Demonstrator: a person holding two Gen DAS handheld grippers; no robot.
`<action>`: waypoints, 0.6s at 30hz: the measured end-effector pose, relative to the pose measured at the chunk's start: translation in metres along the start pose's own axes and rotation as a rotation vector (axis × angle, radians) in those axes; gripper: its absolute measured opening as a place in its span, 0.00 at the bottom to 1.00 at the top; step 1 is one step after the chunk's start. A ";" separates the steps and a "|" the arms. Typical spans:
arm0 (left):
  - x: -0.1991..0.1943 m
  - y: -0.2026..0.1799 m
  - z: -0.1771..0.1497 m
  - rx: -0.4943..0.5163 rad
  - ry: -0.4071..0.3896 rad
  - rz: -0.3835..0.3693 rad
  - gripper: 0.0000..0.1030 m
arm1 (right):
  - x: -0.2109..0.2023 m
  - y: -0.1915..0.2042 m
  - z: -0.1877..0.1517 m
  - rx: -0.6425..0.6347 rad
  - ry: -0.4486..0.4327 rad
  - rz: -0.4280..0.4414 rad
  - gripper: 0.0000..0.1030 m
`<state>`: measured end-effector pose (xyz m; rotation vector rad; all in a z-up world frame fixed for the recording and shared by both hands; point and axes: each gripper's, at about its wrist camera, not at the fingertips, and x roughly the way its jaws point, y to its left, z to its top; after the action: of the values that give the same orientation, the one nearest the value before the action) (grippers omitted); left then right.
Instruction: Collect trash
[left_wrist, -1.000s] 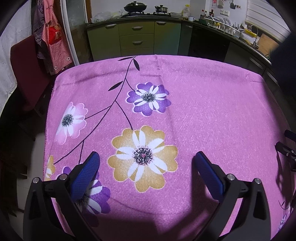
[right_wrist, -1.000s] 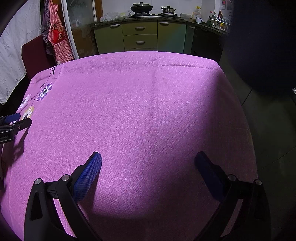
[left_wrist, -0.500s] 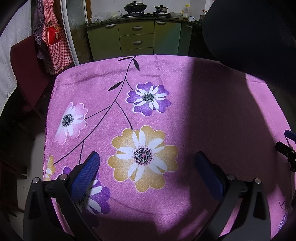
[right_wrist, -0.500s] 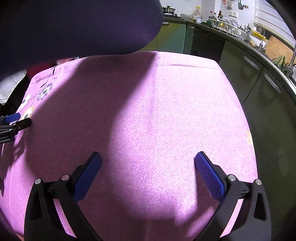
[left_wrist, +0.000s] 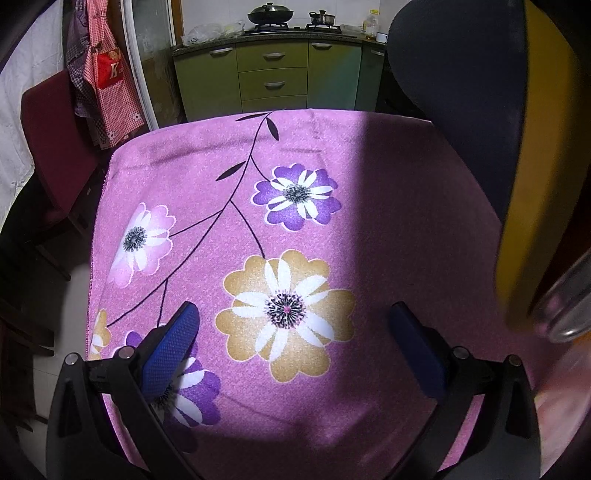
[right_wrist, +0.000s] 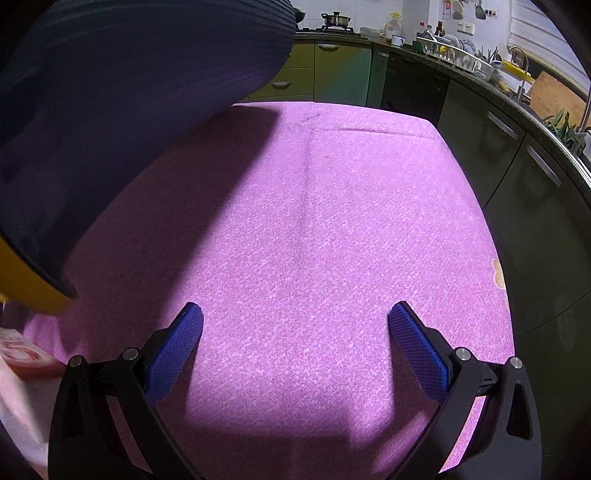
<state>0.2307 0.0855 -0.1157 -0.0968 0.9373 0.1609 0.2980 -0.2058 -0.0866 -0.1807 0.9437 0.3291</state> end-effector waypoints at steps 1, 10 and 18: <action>0.000 -0.001 0.000 0.000 0.000 0.000 0.95 | 0.000 0.000 0.000 0.000 0.000 0.000 0.97; -0.001 -0.002 -0.001 0.001 0.000 0.001 0.95 | 0.001 -0.002 0.001 0.004 0.000 0.003 0.97; -0.003 -0.002 -0.003 0.009 0.000 -0.005 0.95 | 0.002 -0.001 0.001 -0.004 0.001 0.001 0.97</action>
<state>0.2268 0.0827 -0.1150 -0.0910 0.9381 0.1519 0.2998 -0.2058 -0.0874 -0.1838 0.9438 0.3321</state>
